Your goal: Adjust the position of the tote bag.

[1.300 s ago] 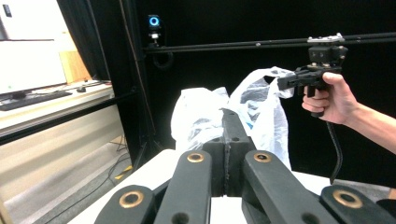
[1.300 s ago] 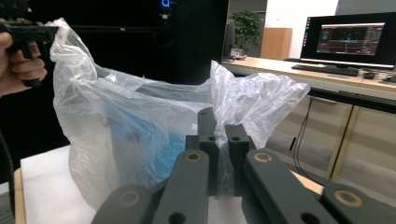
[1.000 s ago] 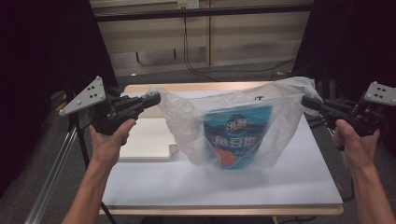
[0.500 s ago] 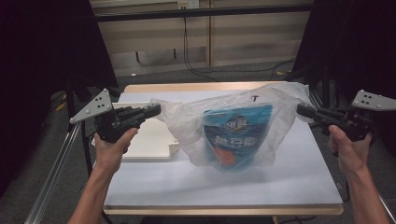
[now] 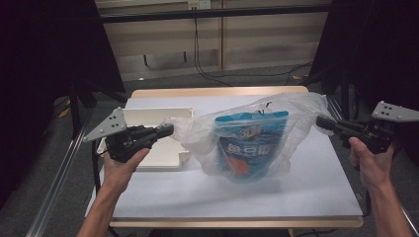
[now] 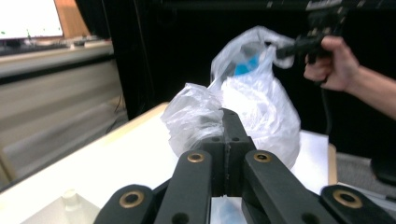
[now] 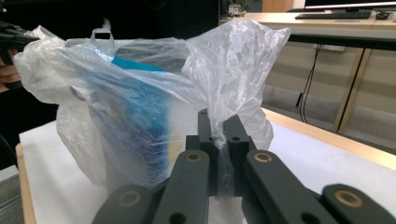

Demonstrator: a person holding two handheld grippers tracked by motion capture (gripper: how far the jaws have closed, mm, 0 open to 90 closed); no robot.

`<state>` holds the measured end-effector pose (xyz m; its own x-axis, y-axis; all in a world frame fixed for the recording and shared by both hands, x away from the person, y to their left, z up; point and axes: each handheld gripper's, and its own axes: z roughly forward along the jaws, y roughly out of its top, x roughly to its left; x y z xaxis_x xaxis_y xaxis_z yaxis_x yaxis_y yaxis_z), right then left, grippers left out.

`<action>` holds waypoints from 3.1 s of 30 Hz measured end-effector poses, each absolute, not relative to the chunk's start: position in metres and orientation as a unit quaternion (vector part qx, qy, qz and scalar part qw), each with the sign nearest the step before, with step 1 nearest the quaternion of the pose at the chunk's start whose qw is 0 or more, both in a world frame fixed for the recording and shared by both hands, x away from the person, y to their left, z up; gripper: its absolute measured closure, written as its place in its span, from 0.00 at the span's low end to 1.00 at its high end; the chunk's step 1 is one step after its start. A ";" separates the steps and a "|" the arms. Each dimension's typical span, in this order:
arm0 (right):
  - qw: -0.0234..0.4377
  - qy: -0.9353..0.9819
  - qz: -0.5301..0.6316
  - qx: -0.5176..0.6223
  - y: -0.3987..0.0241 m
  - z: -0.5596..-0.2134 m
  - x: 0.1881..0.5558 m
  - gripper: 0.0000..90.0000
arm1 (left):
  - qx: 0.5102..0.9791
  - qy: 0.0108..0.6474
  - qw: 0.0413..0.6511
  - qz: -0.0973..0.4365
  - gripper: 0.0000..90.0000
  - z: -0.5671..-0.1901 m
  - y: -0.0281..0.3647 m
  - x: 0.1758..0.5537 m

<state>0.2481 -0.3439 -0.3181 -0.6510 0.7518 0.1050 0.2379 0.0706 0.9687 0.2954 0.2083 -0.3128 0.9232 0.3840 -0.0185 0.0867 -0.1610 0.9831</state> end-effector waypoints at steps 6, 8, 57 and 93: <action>0.217 0.699 0.578 0.360 -0.344 -0.327 0.252 0.99 | 0.759 0.157 0.622 0.114 1.00 -0.322 0.207 0.294; 0.215 0.701 0.576 0.362 -0.344 -0.330 0.253 0.99 | 0.764 0.158 0.615 0.114 1.00 -0.324 0.208 0.295; 0.157 0.732 0.543 0.379 -0.336 -0.399 0.242 0.99 | 0.824 0.178 0.531 0.088 1.00 -0.390 0.217 0.282; 0.128 0.771 0.484 0.394 -0.326 -0.433 0.238 0.99 | 0.858 0.192 0.469 0.077 1.00 -0.419 0.222 0.270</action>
